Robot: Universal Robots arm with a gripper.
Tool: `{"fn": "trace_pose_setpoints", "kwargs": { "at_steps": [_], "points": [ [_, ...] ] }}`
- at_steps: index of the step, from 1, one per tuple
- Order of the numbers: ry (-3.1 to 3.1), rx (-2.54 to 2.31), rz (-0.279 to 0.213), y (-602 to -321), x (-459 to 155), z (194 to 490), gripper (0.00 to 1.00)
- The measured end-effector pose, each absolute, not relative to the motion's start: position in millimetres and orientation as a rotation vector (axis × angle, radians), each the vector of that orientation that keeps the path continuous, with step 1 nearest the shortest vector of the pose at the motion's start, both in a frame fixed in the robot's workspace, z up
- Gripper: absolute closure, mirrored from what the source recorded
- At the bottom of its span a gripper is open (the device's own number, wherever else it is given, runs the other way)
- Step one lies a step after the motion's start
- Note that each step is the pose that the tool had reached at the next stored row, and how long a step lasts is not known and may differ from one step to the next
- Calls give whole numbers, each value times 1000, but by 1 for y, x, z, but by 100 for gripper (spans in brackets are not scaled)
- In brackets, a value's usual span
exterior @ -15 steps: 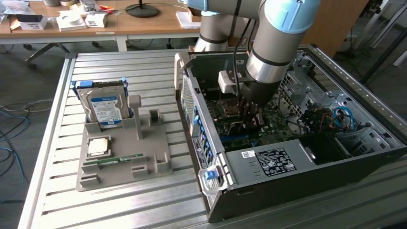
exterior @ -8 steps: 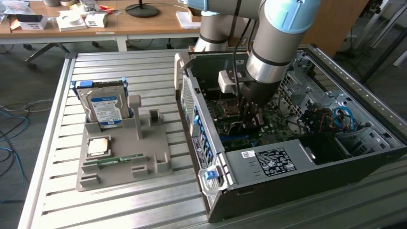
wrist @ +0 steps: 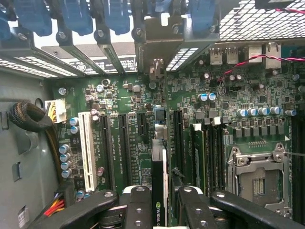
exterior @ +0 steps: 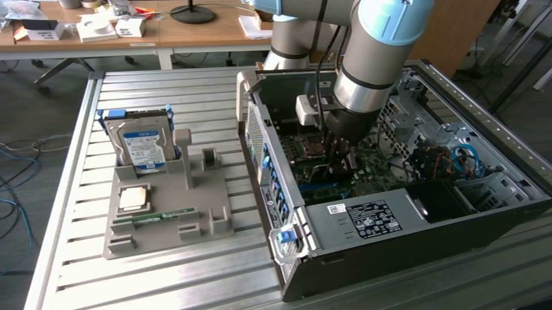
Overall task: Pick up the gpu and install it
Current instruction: 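Insert the gpu into the slot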
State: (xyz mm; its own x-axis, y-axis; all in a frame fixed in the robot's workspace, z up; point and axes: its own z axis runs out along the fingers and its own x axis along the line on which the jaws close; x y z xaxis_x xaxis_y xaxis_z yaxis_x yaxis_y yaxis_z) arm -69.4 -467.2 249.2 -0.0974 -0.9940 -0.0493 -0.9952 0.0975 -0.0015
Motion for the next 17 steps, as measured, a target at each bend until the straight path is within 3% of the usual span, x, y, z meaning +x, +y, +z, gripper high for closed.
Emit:
{"fn": "trace_pose_setpoints", "kwargs": {
  "at_steps": [17],
  "points": [
    [2300, -2084, 50, -467, -71, 249, 74]
  ]
}}
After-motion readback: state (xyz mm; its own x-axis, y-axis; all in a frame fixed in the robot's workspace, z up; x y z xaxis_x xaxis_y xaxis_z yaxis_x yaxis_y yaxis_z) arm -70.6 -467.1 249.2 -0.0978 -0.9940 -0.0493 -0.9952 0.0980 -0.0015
